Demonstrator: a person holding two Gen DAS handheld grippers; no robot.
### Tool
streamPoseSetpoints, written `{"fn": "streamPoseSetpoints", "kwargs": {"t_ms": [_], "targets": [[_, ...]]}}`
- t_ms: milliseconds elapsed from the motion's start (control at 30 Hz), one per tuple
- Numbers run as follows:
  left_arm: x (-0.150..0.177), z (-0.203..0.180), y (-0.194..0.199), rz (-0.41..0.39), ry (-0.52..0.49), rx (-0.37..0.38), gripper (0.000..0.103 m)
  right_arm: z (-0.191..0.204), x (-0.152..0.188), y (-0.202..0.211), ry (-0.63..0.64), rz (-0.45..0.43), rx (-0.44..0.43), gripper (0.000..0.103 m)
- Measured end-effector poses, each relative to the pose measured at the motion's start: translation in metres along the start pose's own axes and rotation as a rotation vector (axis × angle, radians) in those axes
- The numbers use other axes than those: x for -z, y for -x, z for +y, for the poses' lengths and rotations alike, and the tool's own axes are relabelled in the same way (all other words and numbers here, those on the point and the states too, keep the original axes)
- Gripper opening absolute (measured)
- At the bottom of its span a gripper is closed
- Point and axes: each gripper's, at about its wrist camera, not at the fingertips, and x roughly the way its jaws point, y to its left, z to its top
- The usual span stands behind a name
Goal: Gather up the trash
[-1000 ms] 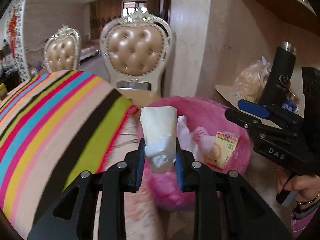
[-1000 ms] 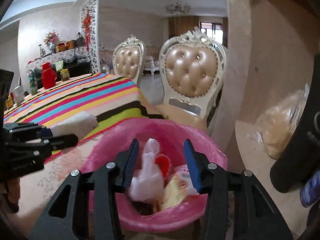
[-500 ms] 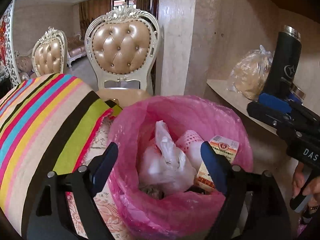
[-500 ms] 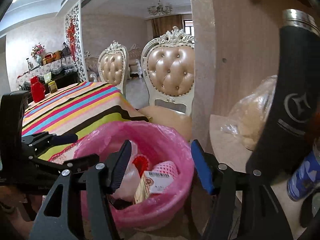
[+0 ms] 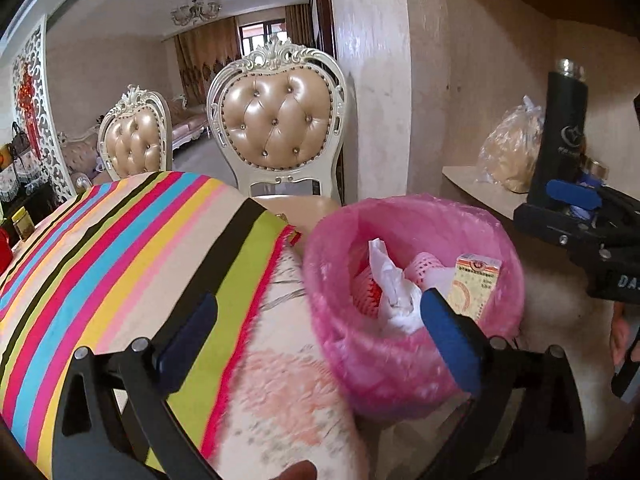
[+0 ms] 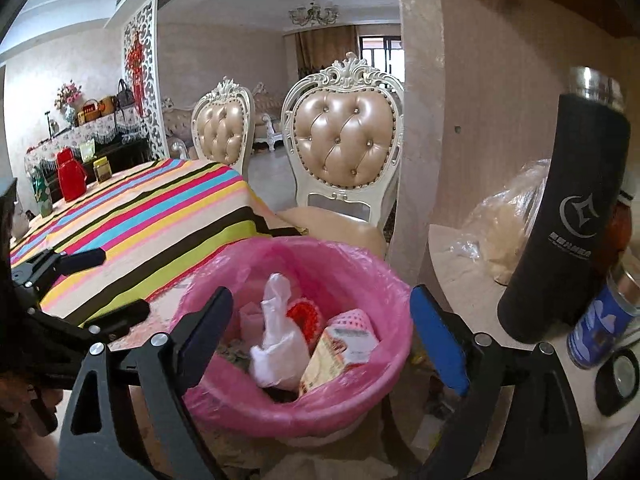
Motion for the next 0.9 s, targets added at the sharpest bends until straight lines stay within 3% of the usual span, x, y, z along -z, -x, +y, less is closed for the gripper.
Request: {"fn": "streamPoseSetpoints", "kwargs": {"t_ms": [233,333,500,600,767,900], "targets": [[0.02,0.016,0.052,-0.052,0.014,0.028,0.098,0.029,0.008,0.033,0.03,0.033,0.06,0.085],[0.028,0.012,0.065,-0.044,-0.002,0.032,0.098,0.033,0.014,0.047,0.02,0.04,0.097,0.085],[0.053,0.014,0.091,0.01,-0.01,0.105,0.098,0.044,0.018,0.075,-0.01,0.009,0.124,0.085],[0.066,0.014,0.1,-0.002,-0.03,0.096,0.098,0.052,0.022,0.087,-0.003,-0.011,0.12,0.085],[0.078,0.033,0.11,-0.015,0.079,0.155,0.098,0.066,0.04,0.096,0.03,0.023,0.148,0.085],[0.076,0.034,0.118,-0.063,0.061,0.143,0.098,0.072,0.057,0.107,-0.019,0.03,0.146,0.085]]}}
